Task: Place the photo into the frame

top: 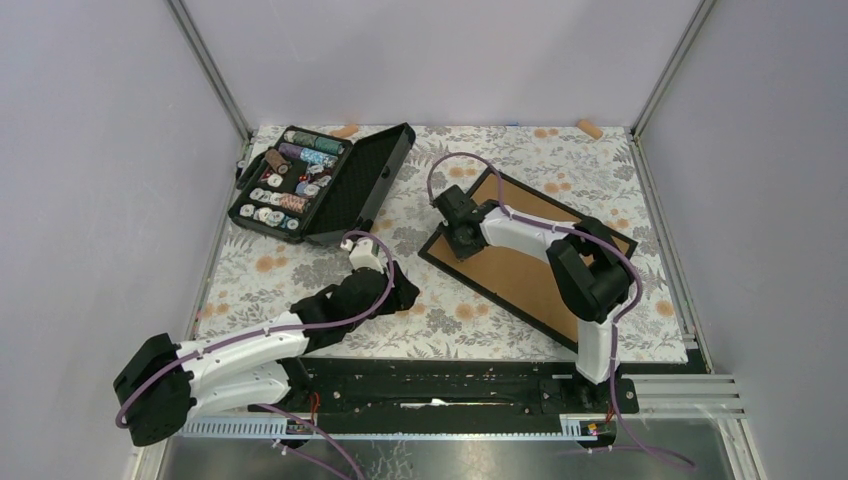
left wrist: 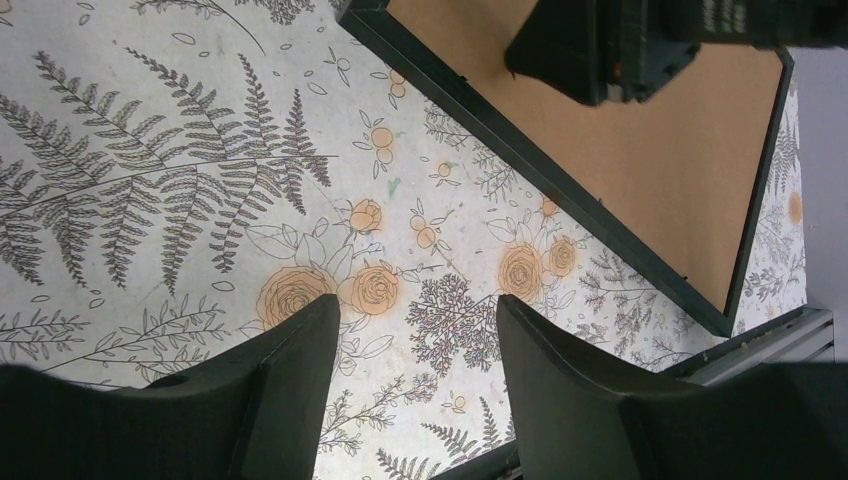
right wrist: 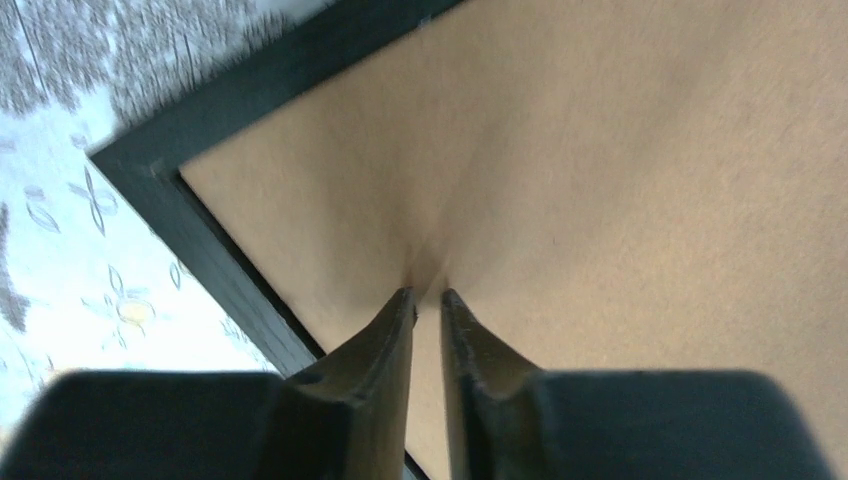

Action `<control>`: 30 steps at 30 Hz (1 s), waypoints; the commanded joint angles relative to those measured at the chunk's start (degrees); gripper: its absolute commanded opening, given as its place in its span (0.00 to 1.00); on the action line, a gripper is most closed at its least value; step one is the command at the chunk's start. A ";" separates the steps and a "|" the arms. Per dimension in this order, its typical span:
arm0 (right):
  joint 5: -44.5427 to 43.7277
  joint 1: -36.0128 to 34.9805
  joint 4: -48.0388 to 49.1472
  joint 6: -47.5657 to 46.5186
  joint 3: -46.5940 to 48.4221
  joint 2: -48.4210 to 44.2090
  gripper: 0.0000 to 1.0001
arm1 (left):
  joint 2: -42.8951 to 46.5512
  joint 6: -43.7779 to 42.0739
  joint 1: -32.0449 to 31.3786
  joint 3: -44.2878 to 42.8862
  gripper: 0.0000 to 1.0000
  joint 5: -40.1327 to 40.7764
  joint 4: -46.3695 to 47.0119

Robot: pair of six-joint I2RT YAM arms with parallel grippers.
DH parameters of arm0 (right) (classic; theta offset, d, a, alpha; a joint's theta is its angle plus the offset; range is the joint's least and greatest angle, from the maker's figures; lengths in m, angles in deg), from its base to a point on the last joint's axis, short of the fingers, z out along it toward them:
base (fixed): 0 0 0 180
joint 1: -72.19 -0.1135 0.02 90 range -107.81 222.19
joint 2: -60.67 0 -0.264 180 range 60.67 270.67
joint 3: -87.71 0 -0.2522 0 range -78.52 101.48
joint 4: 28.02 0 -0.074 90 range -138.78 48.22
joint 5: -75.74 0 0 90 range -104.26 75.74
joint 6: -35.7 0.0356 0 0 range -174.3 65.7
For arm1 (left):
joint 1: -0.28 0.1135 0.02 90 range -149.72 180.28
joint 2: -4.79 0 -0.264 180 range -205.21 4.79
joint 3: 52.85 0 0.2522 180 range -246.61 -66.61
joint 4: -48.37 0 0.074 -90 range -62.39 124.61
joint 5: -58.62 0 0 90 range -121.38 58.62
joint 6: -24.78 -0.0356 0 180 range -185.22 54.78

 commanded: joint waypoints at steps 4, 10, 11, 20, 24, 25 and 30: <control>15.16 0.19 -3.24 -8.08 -4.32 -4.89 0.33 | -0.49 -0.13 -0.24 -0.37 0.64 -0.75 6.07; 21.03 0.23 1.28 -2.81 -6.48 -2.43 0.40 | 0.00 -0.53 -0.21 -0.38 0.65 -0.94 5.86; 22.48 0.24 2.51 -2.07 -7.02 -2.82 0.43 | 0.00 -0.57 -0.19 -0.39 0.65 -1.25 5.86; 19.48 -4.48 3.63 -7.78 -9.68 -2.96 0.43 | 2.24 -0.38 -0.27 -0.45 0.65 0.16 4.18; 21.24 -5.30 5.99 -7.73 -13.07 -6.56 0.44 | 4.33 -0.61 -0.19 -0.61 0.66 1.48 0.49; 21.53 -5.38 6.62 -7.30 -13.70 -7.57 0.46 | 4.98 -0.57 -0.19 -0.57 0.66 1.75 -0.32; 20.81 -6.44 5.42 -8.59 -12.62 -7.02 0.50 | 8.01 -0.26 -0.23 -0.49 0.66 2.95 -3.62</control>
